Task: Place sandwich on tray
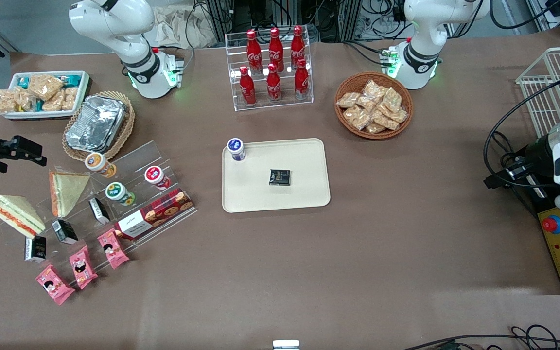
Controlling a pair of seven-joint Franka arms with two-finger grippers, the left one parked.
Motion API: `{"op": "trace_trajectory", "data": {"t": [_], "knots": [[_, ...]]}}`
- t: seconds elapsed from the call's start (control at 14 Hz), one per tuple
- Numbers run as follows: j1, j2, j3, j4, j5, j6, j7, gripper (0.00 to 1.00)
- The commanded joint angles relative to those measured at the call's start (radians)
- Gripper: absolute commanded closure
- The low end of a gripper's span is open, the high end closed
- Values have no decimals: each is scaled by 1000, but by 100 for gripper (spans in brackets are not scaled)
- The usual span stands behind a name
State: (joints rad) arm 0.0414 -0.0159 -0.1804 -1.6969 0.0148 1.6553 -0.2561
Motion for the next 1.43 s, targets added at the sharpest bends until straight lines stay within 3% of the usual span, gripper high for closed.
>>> {"op": "trace_trajectory", "data": {"t": [0.0, 1.0, 1.21, 1.36], "knots": [[-3, -4, 2, 11, 11, -14, 14, 1], [-8, -4, -4, 14, -2, -81, -15, 1], [-52, -2, -10, 23, -3, -84, -228, 1], [-84, 2, -10, 23, -4, -83, -281, 1]]}}
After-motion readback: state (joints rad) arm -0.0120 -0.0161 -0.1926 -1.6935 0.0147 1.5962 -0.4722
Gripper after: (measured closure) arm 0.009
